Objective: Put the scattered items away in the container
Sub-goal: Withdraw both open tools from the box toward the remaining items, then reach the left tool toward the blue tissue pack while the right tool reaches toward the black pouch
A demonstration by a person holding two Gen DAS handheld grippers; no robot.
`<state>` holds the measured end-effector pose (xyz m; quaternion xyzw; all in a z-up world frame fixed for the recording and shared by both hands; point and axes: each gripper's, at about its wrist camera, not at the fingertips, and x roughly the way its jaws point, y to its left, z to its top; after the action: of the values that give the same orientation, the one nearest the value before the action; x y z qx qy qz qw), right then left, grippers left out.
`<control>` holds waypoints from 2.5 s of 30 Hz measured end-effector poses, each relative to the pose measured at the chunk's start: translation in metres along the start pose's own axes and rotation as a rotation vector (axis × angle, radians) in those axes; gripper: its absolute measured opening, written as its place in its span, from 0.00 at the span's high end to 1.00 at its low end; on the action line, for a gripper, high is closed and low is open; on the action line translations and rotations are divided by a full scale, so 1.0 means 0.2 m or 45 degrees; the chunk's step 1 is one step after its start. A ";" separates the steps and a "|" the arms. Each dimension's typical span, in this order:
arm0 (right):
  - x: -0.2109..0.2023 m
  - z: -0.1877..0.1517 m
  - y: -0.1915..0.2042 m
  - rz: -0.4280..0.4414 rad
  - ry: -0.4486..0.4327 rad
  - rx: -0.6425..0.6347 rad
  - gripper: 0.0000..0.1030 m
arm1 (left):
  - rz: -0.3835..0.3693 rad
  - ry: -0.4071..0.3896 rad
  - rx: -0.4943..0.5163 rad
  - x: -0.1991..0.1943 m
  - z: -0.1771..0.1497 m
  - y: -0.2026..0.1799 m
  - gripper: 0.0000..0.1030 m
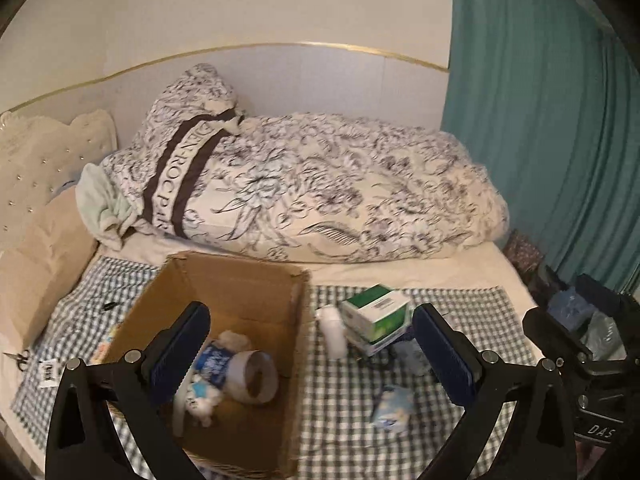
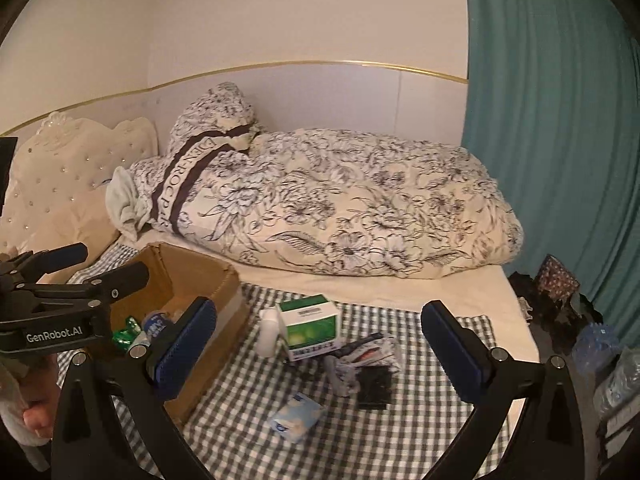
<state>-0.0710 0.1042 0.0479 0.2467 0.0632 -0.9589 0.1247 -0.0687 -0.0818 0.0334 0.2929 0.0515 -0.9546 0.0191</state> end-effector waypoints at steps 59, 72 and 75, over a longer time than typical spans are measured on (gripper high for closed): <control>0.63 -0.59 -0.61 -0.107 0.319 0.086 0.00 | -0.054 0.289 0.270 0.79 -0.71 -0.57 0.00; 0.83 -0.70 -0.59 -0.056 0.403 0.078 0.00 | 0.006 0.456 0.233 1.05 -0.85 -0.53 0.00; 0.88 -0.73 -0.56 -0.044 0.427 0.058 0.00 | -0.006 0.456 0.200 1.08 -0.85 -0.50 0.00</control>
<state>-0.1835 0.2011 -0.1578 0.4051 0.0654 -0.9074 0.0904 -0.1589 0.0350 -0.2187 0.4586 -0.0198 -0.8883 -0.0156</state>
